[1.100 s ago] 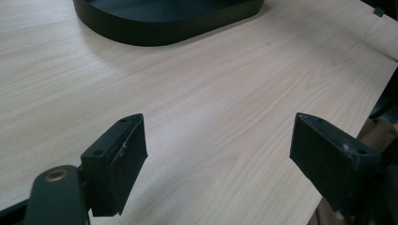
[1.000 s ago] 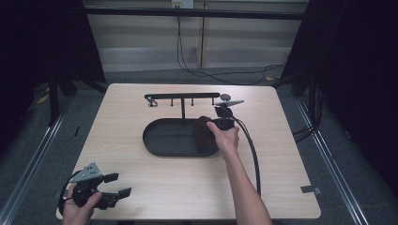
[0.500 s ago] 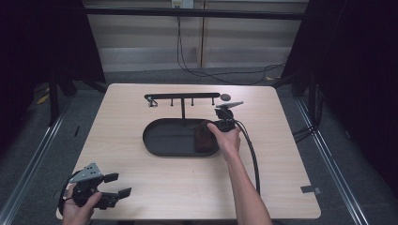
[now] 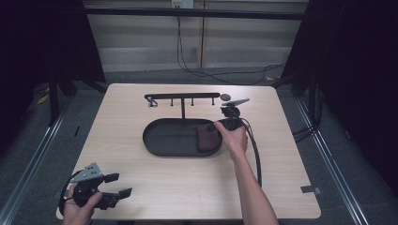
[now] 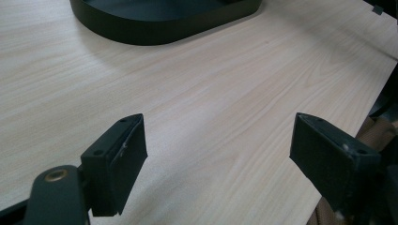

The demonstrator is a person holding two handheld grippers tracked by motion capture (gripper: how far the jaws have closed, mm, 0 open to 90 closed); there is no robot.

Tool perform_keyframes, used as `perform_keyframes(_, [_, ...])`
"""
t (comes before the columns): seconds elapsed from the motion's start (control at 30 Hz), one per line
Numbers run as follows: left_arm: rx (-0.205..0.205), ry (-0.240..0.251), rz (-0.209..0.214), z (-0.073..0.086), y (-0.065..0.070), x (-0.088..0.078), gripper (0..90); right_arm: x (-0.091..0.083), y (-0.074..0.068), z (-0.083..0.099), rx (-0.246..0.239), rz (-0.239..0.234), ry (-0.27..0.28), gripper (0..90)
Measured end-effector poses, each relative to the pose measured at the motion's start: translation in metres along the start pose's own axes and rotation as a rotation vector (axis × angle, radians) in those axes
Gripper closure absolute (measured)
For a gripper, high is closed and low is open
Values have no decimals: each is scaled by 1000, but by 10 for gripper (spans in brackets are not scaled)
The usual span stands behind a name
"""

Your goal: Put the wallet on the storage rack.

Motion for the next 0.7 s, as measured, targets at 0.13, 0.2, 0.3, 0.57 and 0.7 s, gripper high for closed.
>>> perform_keyframes(0.13, [2, -5, 1, 0, 0, 0, 188, -2, -1, 1, 0, -28, 1, 617])
perform_keyframes(0.2, [2, -4, 2, 0, 0, 0, 188, -4, -3, 0, -3, -39, 13, 613])
perform_keyframes(0.3, [1, -5, 3, 0, 0, 0, 188, -8, -3, 0, -14, -32, 10, 607])
perform_keyframes(0.57, [-8, -6, -1, 0, -1, 1, 186, -26, -5, 5, -69, -34, 35, 415])
perform_keyframes(0.7, [-18, 1, -4, 0, -2, 0, 187, -33, -7, 7, -89, -39, 59, 369])
Point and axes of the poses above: each handheld gripper's, and its own axes: x roughly forward along the jaws, z roughly out of its underside, y roughly to its right, the point moved 3 cm from there along x, roughly forward along the jaws, and after that the axes turned 8 degrees about -z, right-handed, at the moved point
